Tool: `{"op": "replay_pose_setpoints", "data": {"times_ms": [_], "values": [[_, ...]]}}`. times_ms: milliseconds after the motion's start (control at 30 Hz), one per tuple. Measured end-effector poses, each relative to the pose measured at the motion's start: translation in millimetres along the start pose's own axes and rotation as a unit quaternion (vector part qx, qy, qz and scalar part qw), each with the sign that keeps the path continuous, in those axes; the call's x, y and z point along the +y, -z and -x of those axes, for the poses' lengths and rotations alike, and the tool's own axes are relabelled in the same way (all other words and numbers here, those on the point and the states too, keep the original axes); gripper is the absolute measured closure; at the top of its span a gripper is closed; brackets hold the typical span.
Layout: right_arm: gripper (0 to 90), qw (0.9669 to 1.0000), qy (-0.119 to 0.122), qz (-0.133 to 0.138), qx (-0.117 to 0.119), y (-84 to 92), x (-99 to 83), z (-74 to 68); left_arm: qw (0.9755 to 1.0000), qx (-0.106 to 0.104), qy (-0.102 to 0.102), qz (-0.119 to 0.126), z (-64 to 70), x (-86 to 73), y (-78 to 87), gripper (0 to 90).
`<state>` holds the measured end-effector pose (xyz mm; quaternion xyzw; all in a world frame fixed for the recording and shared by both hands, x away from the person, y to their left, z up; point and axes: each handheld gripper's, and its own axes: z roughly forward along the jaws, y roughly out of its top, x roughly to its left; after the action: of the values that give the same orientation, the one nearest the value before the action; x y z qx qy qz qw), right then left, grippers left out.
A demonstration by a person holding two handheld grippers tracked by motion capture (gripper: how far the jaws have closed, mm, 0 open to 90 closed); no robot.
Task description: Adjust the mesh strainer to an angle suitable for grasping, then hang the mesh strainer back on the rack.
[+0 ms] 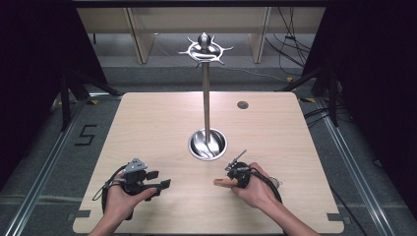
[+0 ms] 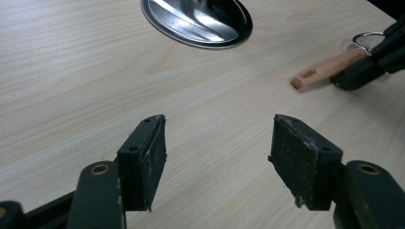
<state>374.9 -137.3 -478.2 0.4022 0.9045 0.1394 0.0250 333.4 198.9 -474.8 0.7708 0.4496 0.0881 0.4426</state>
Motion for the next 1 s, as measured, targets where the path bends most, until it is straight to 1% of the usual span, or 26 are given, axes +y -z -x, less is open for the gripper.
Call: {"op": "replay_pose_setpoints", "data": {"times_ms": [33,67,167,200,233,267,300,333,367,400,433,467,500,533,600,633,667,700,733,767,800,833,867,900,967,1000], "values": [[90.0,1.0,0.0,0.0,0.0,0.0,0.0,0.0,1.0,0.0,0.0,0.0,0.0,0.0,0.0,36.0],[90.0,0.9999,-0.012,0.003,0.0,0.4,3.5,5.8,1.0,-0.001,-0.002,0.0,-0.6,0.1,0.0,35.9],[90.0,0.9998,-0.014,0.012,-0.008,0.2,7.3,15.7,1.0,-0.002,0.0,-0.001,-0.5,0.2,-0.4,36.0],[90.0,0.9995,-0.026,0.01,-0.012,0.5,8.7,18.7,1.0,0.002,-0.007,-0.006,-1.3,0.4,-0.1,36.0],[90.0,0.9995,-0.026,0.01,-0.012,0.5,8.7,18.7,1.0,0.002,-0.007,-0.006,-1.3,0.4,-0.1,36.0],[90.0,0.999,-0.04,0.013,-0.016,-0.2,9.9,22.8,1.0,0.001,-0.005,-0.001,-1.1,0.2,-0.3,36.0],[90.0,0.999,-0.04,0.013,-0.016,-0.2,9.9,22.8,1.0,0.001,-0.005,-0.001,-1.1,0.2,-0.3,36.0],[90.0,0.9991,-0.037,0.015,-0.012,1.7,11.0,28.2,1.0,-0.003,0.002,-0.004,-1.3,0.1,-0.6,36.0],[90.0,0.999,-0.036,0.022,-0.014,2.1,10.9,29.0,1.0,0.002,-0.001,-0.005,-1.7,0.0,-0.4,36.0],[90.0,0.9989,-0.04,0.024,-0.007,6.3,11.2,29.6,1.0,0.004,-0.003,-0.007,-2.2,0.1,-0.5,36.0],[90.0,0.9989,-0.034,0.032,-0.01,7.5,11.0,30.7,1.0,0.003,-0.001,-0.006,-2.4,0.2,-1.0,36.0],[89.2,0.9987,-0.039,0.032,-0.005,12.5,10.6,30.7,1.0,0.001,-0.001,-0.008,-2.7,0.2,-1.0,36.0],[89.2,0.9987,-0.039,0.032,-0.005,12.5,10.6,30.7,1.0,0.001,-0.001,-0.008,-2.7,0.2,-1.0,36.0],[83.0,0.9991,-0.019,0.038,0.001,20.7,9.2,32.1,1.0,0.001,0.005,-0.003,-2.1,0.0,-1.9,36.0],[77.0,0.9987,-0.007,0.05,0.0,30.0,6.6,35.0,0.9999,0.003,0.002,-0.009,-3.5,-0.3,-2.3,35.9],[77.0,0.9987,-0.007,0.05,0.0,30.0,6.6,35.0,0.9999,0.003,0.002,-0.009,-3.5,-0.3,-2.3,35.9],[66.6,0.9983,0.011,0.056,-0.009,42.3,3.4,37.4,0.9999,0.001,0.007,-0.009,-3.1,-1.2,-3.3,35.9],[62.4,0.9973,0.039,0.06,-0.018,46.5,2.0,42.8,0.9999,0.001,0.007,-0.009,-3.1,-1.2,-3.3,35.9],[59.1,0.9965,0.06,0.055,-0.021,51.5,-0.4,47.9,0.9999,0.003,0.001,-0.015,-3.2,-2.4,-3.2,35.9],[56.3,0.9959,0.071,0.054,-0.016,54.1,-2.5,51.8,0.9999,0.003,0.001,-0.015,-3.2,-2.4,-3.2,35.9],[53.2,0.9952,0.082,0.049,-0.018,56.2,-4.4,55.4,1.0,0.002,0.002,-0.009,-1.2,-4.1,-2.8,35.9],[53.2,0.9952,0.082,0.049,-0.018,56.2,-4.4,55.4,1.0,0.002,0.002,-0.009,-1.2,-4.1,-2.8,35.8],[49.6,0.9941,0.103,0.026,-0.023,58.5,-7.6,62.1,0.9999,0.003,0.008,-0.007,0.0,-5.6,-0.5,35.9],[49.4,0.9926,0.117,0.021,-0.023,58.4,-8.4,65.2,0.9999,0.007,0.006,-0.009,-0.5,-5.7,0.8,35.8],[48.9,0.9924,0.119,0.015,-0.026,59.5,-9.2,66.6,0.9999,0.006,0.007,-0.008,-0.3,-5.8,1.1,35.9],[46.8,0.9894,0.143,0.006,-0.023,58.0,-9.1,68.0,0.9999,0.005,0.01,-0.009,-1.0,-6.3,0.6,35.8]]}}
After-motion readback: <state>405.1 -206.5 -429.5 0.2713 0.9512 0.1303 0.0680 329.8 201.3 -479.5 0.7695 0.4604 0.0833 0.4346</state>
